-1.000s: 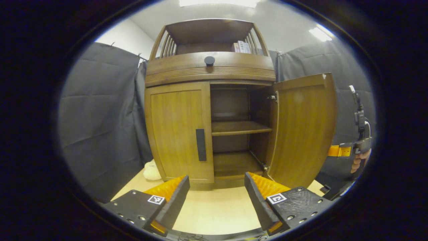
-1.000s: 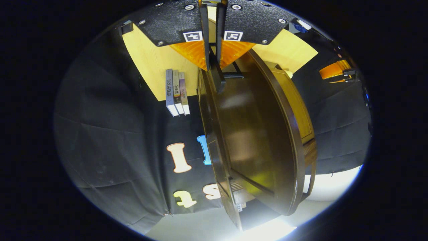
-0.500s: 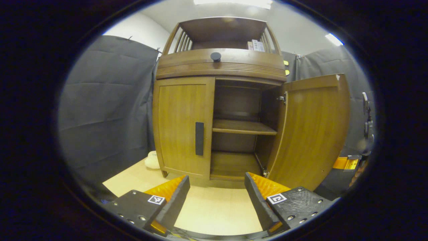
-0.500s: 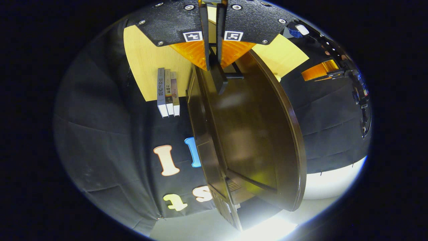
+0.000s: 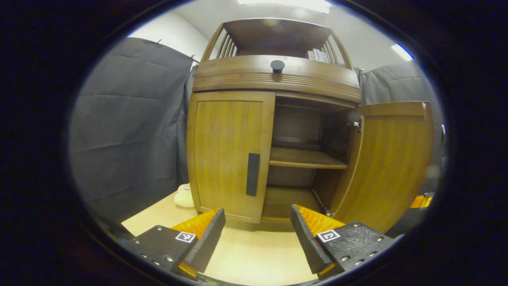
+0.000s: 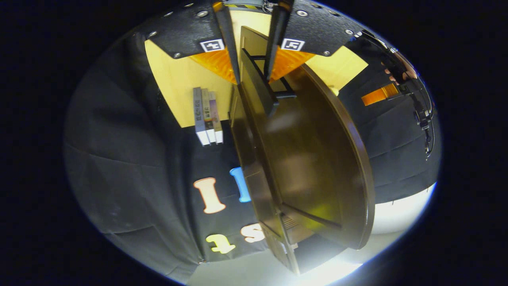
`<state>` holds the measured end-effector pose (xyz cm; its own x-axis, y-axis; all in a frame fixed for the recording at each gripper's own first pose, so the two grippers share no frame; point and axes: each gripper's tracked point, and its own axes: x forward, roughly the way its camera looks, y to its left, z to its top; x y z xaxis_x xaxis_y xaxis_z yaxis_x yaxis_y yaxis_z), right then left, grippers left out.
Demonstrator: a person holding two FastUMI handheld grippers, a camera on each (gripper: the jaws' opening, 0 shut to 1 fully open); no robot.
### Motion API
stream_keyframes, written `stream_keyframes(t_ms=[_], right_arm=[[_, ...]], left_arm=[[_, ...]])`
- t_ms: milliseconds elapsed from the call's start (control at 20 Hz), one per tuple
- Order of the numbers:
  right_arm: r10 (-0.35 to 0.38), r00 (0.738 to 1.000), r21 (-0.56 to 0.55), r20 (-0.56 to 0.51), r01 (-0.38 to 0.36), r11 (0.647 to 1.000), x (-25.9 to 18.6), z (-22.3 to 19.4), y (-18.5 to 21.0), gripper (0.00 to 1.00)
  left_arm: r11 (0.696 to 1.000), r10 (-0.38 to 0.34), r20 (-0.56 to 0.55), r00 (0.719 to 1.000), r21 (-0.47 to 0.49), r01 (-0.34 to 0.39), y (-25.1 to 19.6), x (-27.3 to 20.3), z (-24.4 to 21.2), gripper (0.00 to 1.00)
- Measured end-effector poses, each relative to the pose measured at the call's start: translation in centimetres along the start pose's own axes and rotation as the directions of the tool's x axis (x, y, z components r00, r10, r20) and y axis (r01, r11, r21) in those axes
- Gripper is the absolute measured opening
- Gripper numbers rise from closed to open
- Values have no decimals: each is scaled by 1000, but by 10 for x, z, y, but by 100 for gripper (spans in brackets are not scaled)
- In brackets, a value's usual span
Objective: Open the right door of the double-door shoe cabinet with the right hand, and open the left door with the left hand.
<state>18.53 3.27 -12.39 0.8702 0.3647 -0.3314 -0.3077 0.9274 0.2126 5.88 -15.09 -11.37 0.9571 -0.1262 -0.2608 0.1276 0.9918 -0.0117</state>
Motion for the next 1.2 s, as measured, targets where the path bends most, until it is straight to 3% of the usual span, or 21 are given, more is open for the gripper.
stream_keyframes(t_ms=[50, 100, 200, 250, 500, 900, 950, 1000, 1050, 1200], right_arm=[[-55, 998, 20, 7, 55, 998, -5, 0, -7, 56], [-101, 995, 43, 12, 101, 994, -11, 0, -12, 68], [-159, 987, 78, 25, 157, 985, -27, 1, -11, 92], [-193, 981, 86, 32, 190, 978, -33, 0, -12, 97], [-373, 924, 75, 87, 367, 927, -70, 6, -15, 95], [-556, 802, 124, 216, 542, 831, -122, 23, 11, 95], [-568, 791, 136, 225, 552, 823, -123, 23, 17, 90], [-576, 785, 146, 226, 558, 817, -122, 22, 23, 95], [-579, 784, 152, 223, 559, 815, -121, 20, 30, 91], [-577, 787, 133, 216, 562, 816, -117, 14, 45, 91]], left_arm=[[1000, -18, -5, 1000, 2, 18, 5, 8, 2, 94], [999, -38, -3, 999, 4, 38, 10, 19, 5, 99], [997, -76, 12, 997, 12, 76, 20, 39, 13, 99], [996, -90, 16, 996, 20, 90, 26, 50, 16, 99], [989, -144, 41, 989, 28, 143, 39, 101, 26, 99], [973, -228, 27, 973, 47, 226, 23, 180, 20, 99], [972, -232, 22, 972, 52, 231, 20, 188, 19, 99], [972, -229, 17, 973, 59, 227, 18, 194, 18, 99], [973, -223, 13, 975, 64, 222, 16, 200, 17, 89], [971, -237, -3, 972, 43, 237, 10, 216, 13, 87]])
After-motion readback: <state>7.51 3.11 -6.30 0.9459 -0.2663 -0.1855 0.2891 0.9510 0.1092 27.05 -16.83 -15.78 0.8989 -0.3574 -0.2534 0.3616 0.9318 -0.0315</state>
